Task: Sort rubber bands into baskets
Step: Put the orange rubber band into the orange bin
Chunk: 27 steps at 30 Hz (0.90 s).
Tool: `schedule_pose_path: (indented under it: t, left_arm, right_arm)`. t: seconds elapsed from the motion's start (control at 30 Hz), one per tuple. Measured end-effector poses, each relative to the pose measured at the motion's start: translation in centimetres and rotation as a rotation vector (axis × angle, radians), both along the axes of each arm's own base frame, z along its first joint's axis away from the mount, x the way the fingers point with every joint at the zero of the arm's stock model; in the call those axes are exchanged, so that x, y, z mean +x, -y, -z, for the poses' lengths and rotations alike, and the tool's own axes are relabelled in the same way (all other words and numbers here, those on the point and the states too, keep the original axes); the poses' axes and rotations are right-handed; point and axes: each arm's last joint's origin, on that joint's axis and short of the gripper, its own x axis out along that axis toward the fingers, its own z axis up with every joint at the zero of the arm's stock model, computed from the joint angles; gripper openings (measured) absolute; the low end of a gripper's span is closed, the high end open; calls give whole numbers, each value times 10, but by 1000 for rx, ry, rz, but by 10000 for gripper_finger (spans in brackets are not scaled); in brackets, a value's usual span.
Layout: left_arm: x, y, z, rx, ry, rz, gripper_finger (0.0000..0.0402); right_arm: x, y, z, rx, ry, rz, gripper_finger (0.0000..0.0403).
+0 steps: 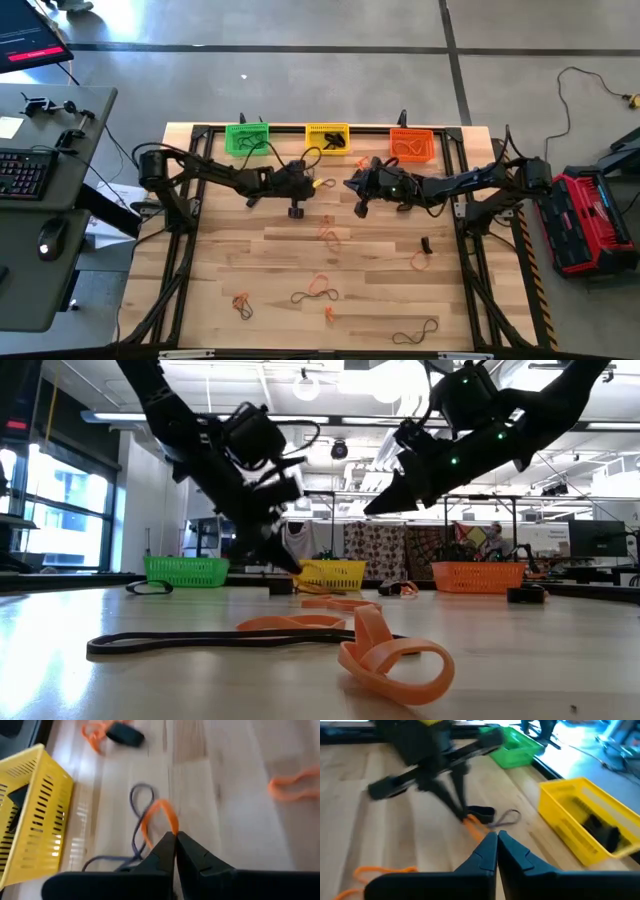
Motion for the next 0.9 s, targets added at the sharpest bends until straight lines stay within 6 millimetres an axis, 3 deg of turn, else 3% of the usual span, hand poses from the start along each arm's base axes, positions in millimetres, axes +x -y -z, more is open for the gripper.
schedule_pose_path:
  t: [0.23, 0.43, 0.67, 0.9]
  left_arm:
    - [0, 10, -17, -153, 104, -28, 0]
    - [3, 24, -23, -255, 150, 13, 0]
    - [7, 39, -27, -308, 191, 90, 0]
    - [8, 41, -28, -343, 207, 100, 0]
  right_arm:
    - [3, -26, 0, -85, -15, -12, 83]
    - [11, -40, 15, -123, -42, -59, 149]
    - [25, -54, 29, -227, 25, -182, 160]
    - [27, -57, 35, -241, 27, -201, 160]
